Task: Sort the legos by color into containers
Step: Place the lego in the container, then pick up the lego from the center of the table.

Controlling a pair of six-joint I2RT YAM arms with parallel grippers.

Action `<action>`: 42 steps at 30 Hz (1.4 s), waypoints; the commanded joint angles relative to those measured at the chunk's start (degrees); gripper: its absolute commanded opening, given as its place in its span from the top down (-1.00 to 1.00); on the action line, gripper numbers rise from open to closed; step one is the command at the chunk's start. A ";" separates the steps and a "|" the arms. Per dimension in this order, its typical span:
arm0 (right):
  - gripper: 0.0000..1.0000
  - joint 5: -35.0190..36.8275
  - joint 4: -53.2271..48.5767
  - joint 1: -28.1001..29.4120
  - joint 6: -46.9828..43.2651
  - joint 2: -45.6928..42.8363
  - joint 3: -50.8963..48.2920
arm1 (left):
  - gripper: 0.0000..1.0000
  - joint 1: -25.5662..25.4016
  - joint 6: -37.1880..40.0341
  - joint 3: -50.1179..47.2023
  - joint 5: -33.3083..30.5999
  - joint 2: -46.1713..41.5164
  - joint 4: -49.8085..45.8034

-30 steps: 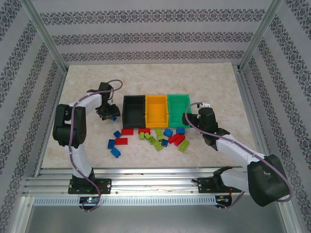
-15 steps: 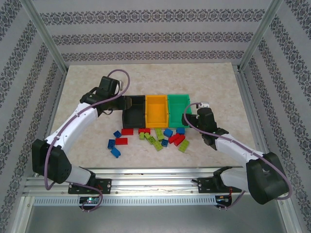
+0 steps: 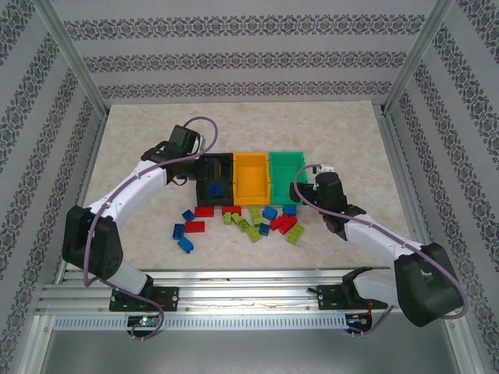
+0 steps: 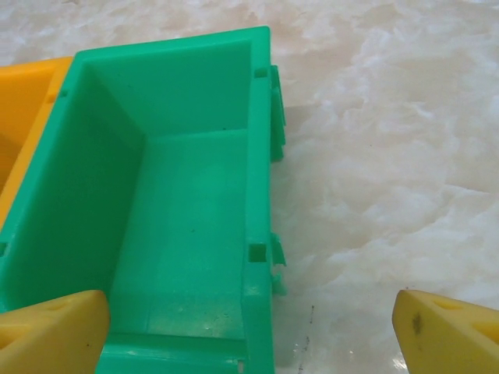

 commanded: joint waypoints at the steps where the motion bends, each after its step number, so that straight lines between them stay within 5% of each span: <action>1: -0.85 -4.24 1.09 0.64 -0.45 -1.09 0.64 | -0.63 0.46 1.33 -2.15 0.74 -4.75 1.91; 10: -0.55 -11.23 -8.42 2.57 5.34 -4.11 0.11 | -0.65 6.14 4.78 0.11 5.97 -7.38 -10.63; 15: -0.46 -9.65 -21.78 4.88 3.07 -3.55 5.52 | -0.64 7.57 5.47 -1.94 10.59 -6.76 -6.47; 21: -0.41 -6.81 -25.81 7.38 2.35 2.43 9.48 | -0.62 9.43 4.33 -3.65 15.30 -5.75 -2.76; 42: -0.26 -1.91 -25.83 11.15 6.62 16.78 14.25 | -0.62 8.70 7.99 -7.59 10.32 -10.90 -2.84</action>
